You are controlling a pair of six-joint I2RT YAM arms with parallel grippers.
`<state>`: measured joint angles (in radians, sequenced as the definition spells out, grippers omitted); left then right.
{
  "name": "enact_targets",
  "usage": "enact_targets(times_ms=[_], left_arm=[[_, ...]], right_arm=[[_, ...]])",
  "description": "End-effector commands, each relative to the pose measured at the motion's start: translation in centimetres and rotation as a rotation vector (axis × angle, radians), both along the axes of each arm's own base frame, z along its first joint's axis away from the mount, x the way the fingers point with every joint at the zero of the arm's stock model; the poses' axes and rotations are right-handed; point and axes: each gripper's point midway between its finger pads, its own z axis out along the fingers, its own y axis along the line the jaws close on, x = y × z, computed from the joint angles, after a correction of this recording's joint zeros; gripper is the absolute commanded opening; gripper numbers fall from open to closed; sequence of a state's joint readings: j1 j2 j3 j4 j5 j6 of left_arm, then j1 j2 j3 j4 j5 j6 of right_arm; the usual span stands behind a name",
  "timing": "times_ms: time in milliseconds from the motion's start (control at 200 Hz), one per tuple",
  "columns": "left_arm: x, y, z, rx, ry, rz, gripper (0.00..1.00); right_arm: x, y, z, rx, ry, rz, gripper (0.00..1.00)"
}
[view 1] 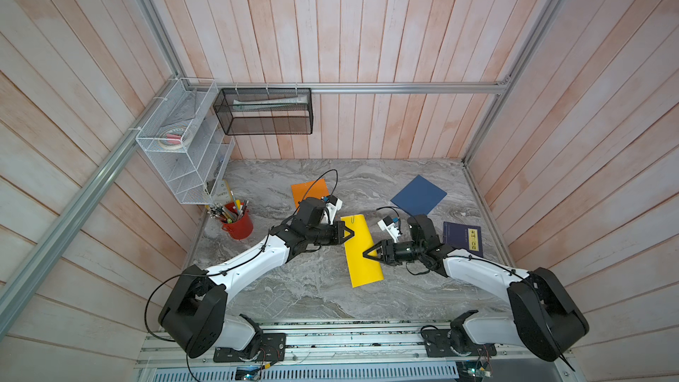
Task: Unclip the paperclips from the documents
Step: Pick up the document from the center of the board.
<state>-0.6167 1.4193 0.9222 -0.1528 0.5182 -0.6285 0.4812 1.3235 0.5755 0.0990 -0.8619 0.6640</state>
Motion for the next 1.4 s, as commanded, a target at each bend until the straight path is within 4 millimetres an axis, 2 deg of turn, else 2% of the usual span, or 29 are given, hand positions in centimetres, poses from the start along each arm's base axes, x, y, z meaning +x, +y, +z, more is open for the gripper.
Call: enact_targets(times_ms=[0,195,410,565,730,880,1200,1395], left_arm=[[-0.3,0.5,1.7,0.021,-0.062,-0.053,0.0],[-2.2,1.2,2.9,0.057,-0.121,-0.156,0.0],[-3.5,1.8,3.2,0.095,-0.16,-0.228,0.0],[-4.2,1.8,3.7,0.092,-0.2,-0.283,0.0],[-4.9,1.9,3.8,0.086,-0.229,-0.328,0.0],[-5.6,1.8,4.0,0.084,-0.238,-0.379,0.0],[-7.1,1.7,4.4,0.083,-0.245,-0.497,0.0],[-7.6,1.6,4.8,0.075,-0.239,-0.542,0.0]], right_arm=[[0.6,-1.2,0.7,-0.079,-0.084,0.004,0.6],[1.2,-2.1,1.9,-0.161,-0.176,0.034,0.62],[1.9,-2.7,3.1,-0.221,-0.249,0.06,0.63],[2.3,-2.6,5.2,-0.211,-0.348,0.087,0.63],[2.3,-1.9,9.2,-0.124,-0.528,0.114,0.63],[2.3,-1.3,11.6,-0.08,-0.654,0.176,0.64],[2.6,0.7,14.2,0.019,-0.804,0.348,0.62],[2.2,2.6,14.5,0.086,-0.81,0.452,0.58]])
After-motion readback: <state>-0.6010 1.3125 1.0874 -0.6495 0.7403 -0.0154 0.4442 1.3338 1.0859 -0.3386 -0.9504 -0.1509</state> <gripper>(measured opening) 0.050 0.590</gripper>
